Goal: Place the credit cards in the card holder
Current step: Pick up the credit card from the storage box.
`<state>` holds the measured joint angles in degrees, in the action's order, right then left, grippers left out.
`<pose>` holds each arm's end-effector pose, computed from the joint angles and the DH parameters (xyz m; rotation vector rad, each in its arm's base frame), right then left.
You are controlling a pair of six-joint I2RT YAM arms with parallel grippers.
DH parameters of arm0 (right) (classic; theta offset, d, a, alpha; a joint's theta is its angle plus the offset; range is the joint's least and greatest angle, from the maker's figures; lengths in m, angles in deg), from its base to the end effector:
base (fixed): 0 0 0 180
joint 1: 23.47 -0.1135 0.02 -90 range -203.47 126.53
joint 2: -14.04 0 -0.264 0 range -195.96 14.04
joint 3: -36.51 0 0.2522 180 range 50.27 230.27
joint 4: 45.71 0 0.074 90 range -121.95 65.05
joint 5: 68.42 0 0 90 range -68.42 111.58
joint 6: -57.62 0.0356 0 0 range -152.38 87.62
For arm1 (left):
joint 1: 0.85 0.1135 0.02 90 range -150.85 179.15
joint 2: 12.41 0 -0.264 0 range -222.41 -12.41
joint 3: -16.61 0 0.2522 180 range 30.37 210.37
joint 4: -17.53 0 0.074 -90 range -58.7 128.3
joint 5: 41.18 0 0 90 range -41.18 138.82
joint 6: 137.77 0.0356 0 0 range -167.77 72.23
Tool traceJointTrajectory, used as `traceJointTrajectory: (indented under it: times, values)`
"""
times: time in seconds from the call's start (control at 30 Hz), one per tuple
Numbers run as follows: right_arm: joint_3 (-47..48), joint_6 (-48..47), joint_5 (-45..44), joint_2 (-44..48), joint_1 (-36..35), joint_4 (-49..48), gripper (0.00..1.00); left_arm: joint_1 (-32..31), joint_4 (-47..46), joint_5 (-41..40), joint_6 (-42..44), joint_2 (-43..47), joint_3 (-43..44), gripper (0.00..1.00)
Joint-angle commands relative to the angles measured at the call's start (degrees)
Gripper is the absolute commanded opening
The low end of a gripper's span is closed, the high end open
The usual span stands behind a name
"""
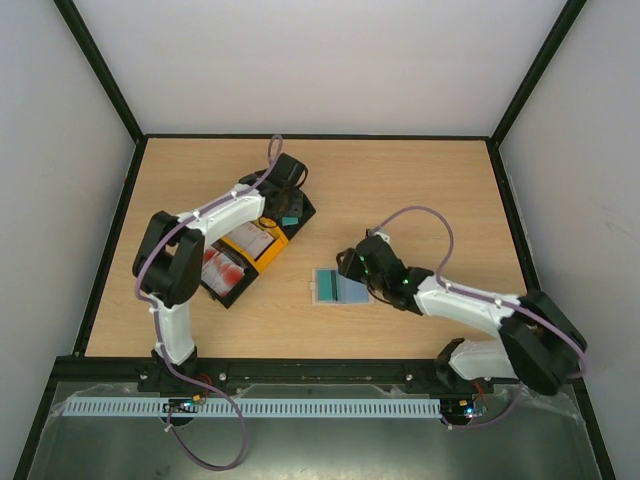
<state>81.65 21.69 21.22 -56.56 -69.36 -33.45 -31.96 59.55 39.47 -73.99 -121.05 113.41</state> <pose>0.1719 0.1770 0.1870 0.1749 2.3940 0.8973 0.3588 -0.2098 0.2238 0.0401 2.5052 -0.2123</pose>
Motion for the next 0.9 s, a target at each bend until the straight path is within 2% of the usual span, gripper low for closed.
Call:
traceJointTrajectory:
  times: [0.0, 0.17, 0.33, 0.57, 0.87]
  values:
    - [5.6, 1.7, 10.2, -9.6, 3.1, -14.7, 0.49, 1.3, 1.3, -4.3, 1.0, -2.9, 2.3, 0.40]
    - [13.7, 4.8, 16.4, -22.1, 4.7, -22.0, 0.45, 4.4, -0.3, -3.3, 2.0, -4.4, 2.3, 0.37]
    - [21.7, 9.4, 15.0, -31.7, 4.8, -22.5, 0.40, 6.7, -1.6, -2.0, 3.3, -6.8, 4.1, 0.35]
    - [27.4, 11.0, 12.9, -38.0, 4.9, -21.6, 0.37, 7.2, -1.1, -1.7, 4.8, -11.5, 7.6, 0.29]
    - [32.1, 11.2, 12.4, -42.5, 4.9, -19.2, 0.31, 7.2, -1.2, -0.6, 6.0, -12.6, 7.1, 0.25]
